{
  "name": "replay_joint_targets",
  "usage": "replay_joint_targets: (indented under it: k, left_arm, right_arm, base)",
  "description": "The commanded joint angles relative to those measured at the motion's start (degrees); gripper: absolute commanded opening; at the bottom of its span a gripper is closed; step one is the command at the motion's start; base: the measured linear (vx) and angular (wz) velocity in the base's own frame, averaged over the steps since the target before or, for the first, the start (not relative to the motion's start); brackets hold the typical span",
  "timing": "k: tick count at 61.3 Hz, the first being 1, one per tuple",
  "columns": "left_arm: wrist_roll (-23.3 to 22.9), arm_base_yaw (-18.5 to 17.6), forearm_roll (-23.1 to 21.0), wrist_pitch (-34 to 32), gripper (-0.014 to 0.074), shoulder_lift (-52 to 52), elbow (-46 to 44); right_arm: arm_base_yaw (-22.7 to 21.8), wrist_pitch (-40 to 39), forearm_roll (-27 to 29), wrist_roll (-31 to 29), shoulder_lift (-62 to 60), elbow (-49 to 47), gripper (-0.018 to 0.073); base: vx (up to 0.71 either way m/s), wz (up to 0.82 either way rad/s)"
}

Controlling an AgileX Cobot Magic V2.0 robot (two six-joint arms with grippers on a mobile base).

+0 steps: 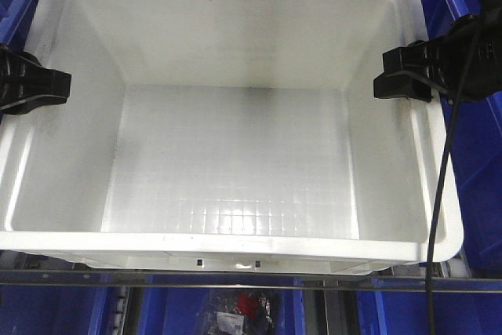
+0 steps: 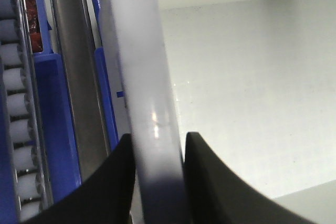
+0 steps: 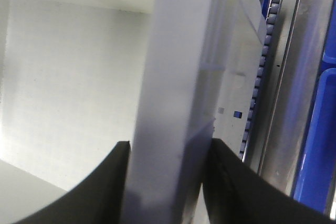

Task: Move bin from left to right shelf
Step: 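Pull the gripped tote off the shelf toward the robot with both grippers, then hold the tote with both grippers while the base turns away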

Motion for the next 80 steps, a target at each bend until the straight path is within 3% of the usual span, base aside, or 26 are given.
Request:
replay_joint_targets:
  k: [1, 80]
  left_arm:
    - [1.44, 0.15, 0.40, -4.97, -0.0008, -2.01, -2.05]
    - [1.44, 0.15, 0.40, -4.73, -0.0008, -2.01, -2.05]
  right_arm:
    - [-0.36, -4.57, 0.34, -3.34, -2.56, -2.23, -0.0004]
    - [-0.36, -4.57, 0.34, -3.34, -2.56, -2.23, -0.0004]
  base:
    - [-0.10, 0.02]
    - [-0.15, -0.06]
